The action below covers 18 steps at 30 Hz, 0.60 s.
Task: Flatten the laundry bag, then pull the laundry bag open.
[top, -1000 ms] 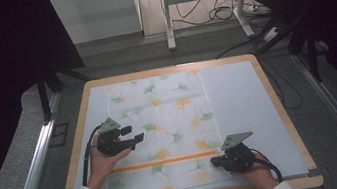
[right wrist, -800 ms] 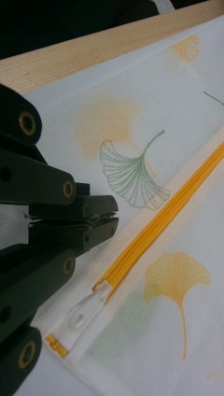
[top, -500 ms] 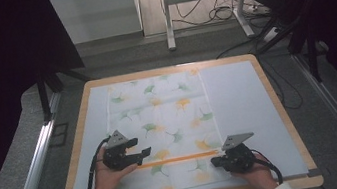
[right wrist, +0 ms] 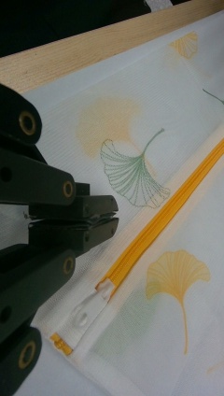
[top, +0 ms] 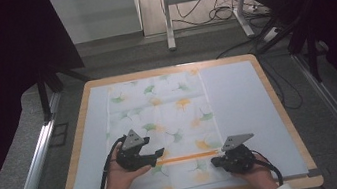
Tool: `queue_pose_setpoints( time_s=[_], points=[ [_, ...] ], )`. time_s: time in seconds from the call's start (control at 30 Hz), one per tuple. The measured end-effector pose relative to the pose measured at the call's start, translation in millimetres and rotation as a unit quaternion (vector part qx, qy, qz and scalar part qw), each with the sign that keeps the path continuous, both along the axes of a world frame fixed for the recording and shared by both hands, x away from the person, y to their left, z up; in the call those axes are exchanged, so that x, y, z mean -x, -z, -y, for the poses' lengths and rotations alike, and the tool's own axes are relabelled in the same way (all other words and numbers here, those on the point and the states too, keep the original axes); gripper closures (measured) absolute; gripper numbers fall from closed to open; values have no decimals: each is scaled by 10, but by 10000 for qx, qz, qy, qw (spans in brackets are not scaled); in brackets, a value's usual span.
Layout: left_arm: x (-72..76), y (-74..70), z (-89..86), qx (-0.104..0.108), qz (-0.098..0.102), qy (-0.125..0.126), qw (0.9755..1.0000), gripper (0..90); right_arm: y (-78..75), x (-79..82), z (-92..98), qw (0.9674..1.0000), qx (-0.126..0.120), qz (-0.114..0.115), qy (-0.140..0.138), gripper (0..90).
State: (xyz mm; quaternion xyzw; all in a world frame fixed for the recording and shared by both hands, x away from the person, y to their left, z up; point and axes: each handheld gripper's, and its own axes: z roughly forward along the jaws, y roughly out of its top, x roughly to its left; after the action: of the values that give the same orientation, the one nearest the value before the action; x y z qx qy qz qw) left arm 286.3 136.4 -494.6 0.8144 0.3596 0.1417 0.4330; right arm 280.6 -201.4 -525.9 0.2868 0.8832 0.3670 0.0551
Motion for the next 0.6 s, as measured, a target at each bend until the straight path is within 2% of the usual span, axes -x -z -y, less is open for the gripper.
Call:
queue_pose_setpoints(
  time_s=[0.13,0.2,0.33,0.6],
  points=[
    [-31,-47,134,-112,106,139,9998,314,2,12,-3,10000,3,38,31,871],
    [-42,-74,197,-47,98,249,9996,314,5,23,-5,10000,-8,55,72,871],
    [-56,-96,303,-47,103,405,9991,314,9,50,-2,9999,-16,97,142,871],
    [-116,-66,399,-164,83,442,9989,316,-2,118,51,9994,33,154,292,874]
  ],
)
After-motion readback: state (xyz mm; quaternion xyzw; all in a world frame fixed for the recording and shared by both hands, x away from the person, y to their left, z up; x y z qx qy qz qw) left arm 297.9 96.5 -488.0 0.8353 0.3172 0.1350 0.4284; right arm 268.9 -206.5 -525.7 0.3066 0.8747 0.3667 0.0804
